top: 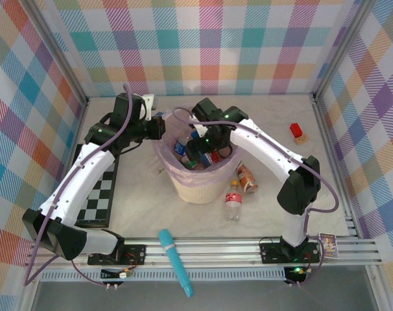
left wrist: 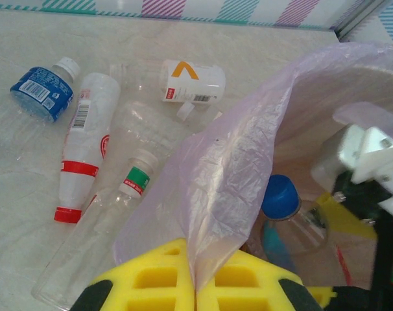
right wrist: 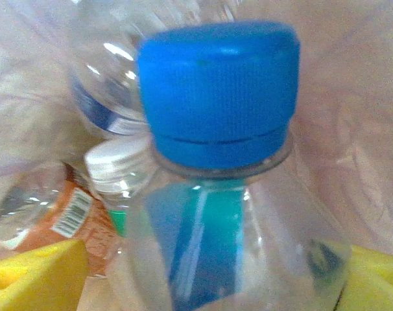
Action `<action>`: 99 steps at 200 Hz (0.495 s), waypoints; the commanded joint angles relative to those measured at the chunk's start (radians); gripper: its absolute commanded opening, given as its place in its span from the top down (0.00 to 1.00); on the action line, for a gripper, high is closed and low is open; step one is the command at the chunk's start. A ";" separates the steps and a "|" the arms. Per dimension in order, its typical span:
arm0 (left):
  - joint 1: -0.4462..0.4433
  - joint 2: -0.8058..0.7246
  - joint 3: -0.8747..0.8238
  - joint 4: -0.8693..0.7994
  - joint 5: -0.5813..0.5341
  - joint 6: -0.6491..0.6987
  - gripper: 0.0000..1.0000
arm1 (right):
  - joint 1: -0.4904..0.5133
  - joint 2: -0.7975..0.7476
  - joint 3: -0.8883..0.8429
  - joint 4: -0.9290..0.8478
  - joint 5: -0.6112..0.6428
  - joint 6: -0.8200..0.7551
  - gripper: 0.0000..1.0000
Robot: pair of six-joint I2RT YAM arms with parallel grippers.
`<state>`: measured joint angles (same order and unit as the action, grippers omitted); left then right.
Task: Put the plastic bottles in the bin
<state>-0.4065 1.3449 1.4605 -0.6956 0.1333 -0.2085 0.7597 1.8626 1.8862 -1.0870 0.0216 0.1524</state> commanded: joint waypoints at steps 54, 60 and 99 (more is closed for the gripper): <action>-0.005 0.004 0.002 0.045 0.043 -0.017 1.00 | 0.002 -0.214 0.225 -0.067 -0.068 -0.096 0.01; -0.005 0.003 0.001 0.045 0.044 -0.017 1.00 | -0.004 -0.233 0.237 -0.072 -0.069 -0.097 0.01; -0.005 0.010 0.000 0.054 0.050 -0.020 1.00 | -0.115 -0.406 0.205 -0.036 -0.112 -0.052 0.01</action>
<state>-0.4065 1.3457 1.4605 -0.6937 0.1341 -0.2085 0.7166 1.5536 2.1044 -1.1225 -0.0620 0.0891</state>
